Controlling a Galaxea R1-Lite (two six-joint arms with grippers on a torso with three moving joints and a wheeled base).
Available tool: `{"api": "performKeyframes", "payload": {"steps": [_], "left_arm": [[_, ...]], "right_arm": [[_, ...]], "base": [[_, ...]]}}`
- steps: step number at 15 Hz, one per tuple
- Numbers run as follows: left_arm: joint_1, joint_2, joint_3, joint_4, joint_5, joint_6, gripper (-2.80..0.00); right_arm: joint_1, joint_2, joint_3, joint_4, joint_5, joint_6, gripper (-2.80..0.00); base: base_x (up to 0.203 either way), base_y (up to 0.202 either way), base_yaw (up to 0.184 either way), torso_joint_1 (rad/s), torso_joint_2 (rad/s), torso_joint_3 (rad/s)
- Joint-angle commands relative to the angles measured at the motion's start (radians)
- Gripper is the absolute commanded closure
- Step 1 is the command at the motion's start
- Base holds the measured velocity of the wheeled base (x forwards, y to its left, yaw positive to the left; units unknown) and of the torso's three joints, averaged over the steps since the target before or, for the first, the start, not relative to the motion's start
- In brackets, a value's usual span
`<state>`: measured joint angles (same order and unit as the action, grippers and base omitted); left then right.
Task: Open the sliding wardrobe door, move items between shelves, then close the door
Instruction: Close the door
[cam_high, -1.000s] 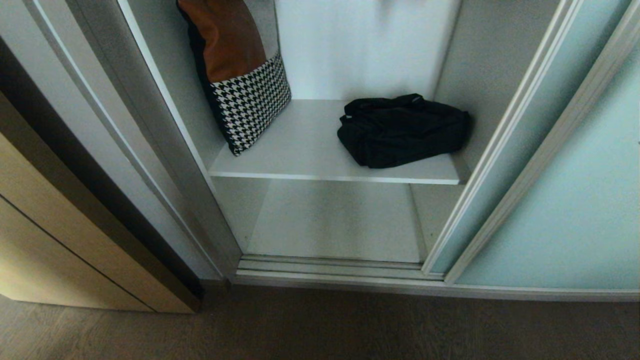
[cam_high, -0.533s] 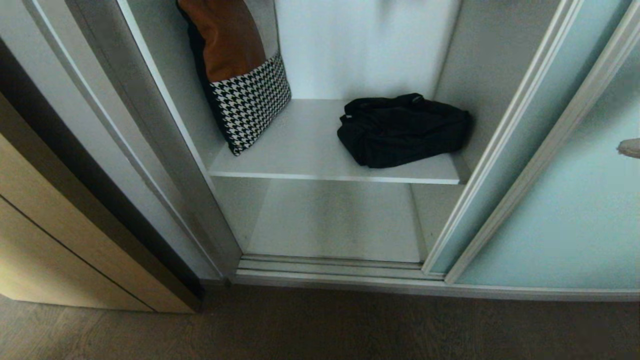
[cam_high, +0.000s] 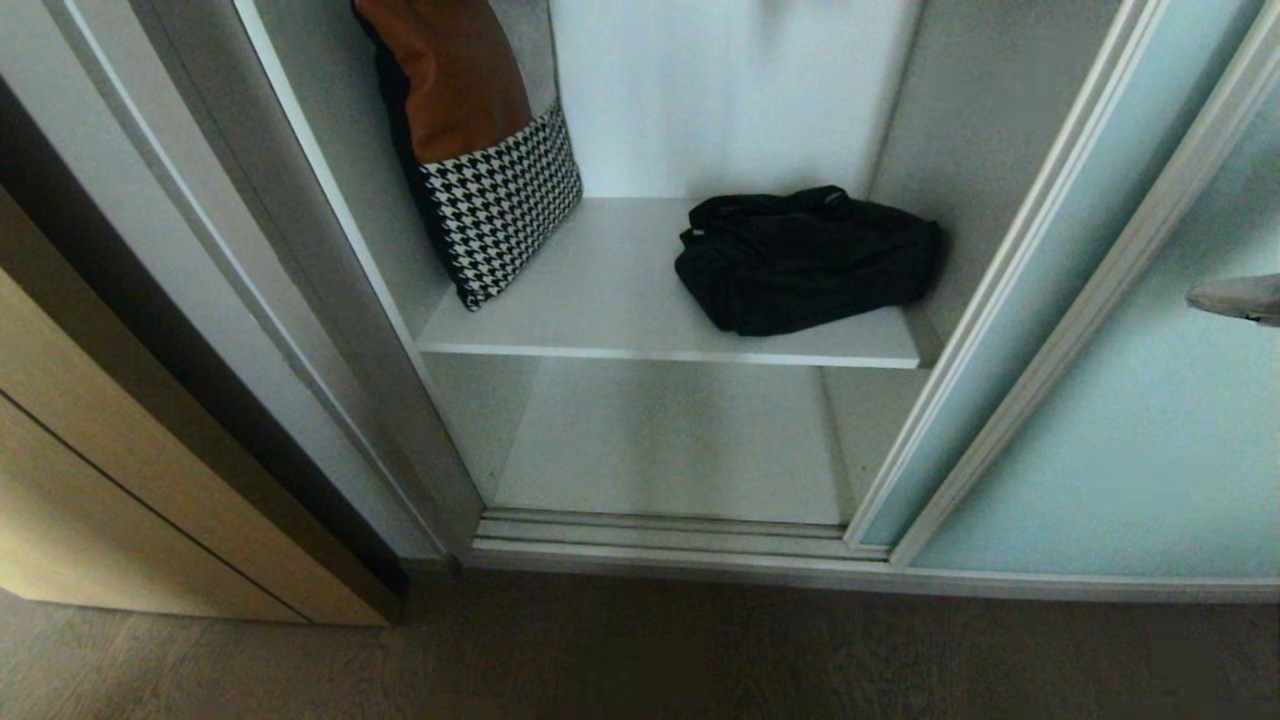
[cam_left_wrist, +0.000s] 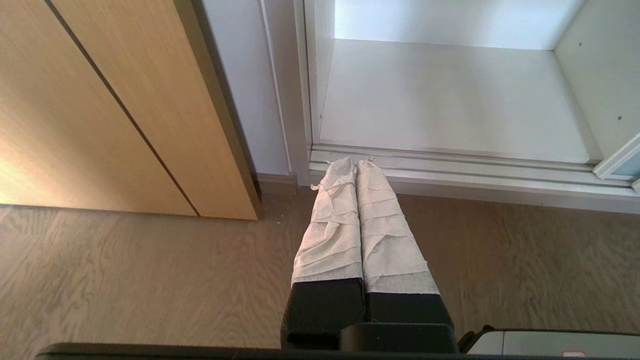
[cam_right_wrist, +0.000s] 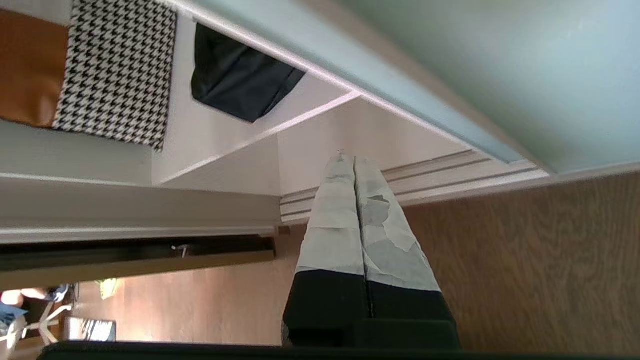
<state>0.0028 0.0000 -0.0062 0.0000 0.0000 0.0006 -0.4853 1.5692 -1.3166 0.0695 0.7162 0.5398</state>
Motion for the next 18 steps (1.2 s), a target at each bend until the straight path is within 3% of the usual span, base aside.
{"api": "performKeyframes", "payload": {"steps": [1,8,18], "left_arm": [[0.0,0.003,0.0,0.0,0.0,-0.001,0.0],[0.0,0.002,0.0,0.0,0.0,0.0,0.0],[0.0,0.002,0.0,0.0,0.0,0.0,0.0]], "right_arm": [[0.001,0.049,-0.004,-0.028,0.003,0.003,0.0],[0.01,0.156,-0.048,-0.099,-0.005,0.005,0.0],[0.045,0.291,-0.133,-0.181,-0.105,0.005,0.0]], "base": [[0.0,0.0,0.0,0.0,0.0,0.0],[0.0,0.0,0.0,0.0,0.0,0.0],[0.0,0.0,0.0,0.0,0.0,0.0]]}}
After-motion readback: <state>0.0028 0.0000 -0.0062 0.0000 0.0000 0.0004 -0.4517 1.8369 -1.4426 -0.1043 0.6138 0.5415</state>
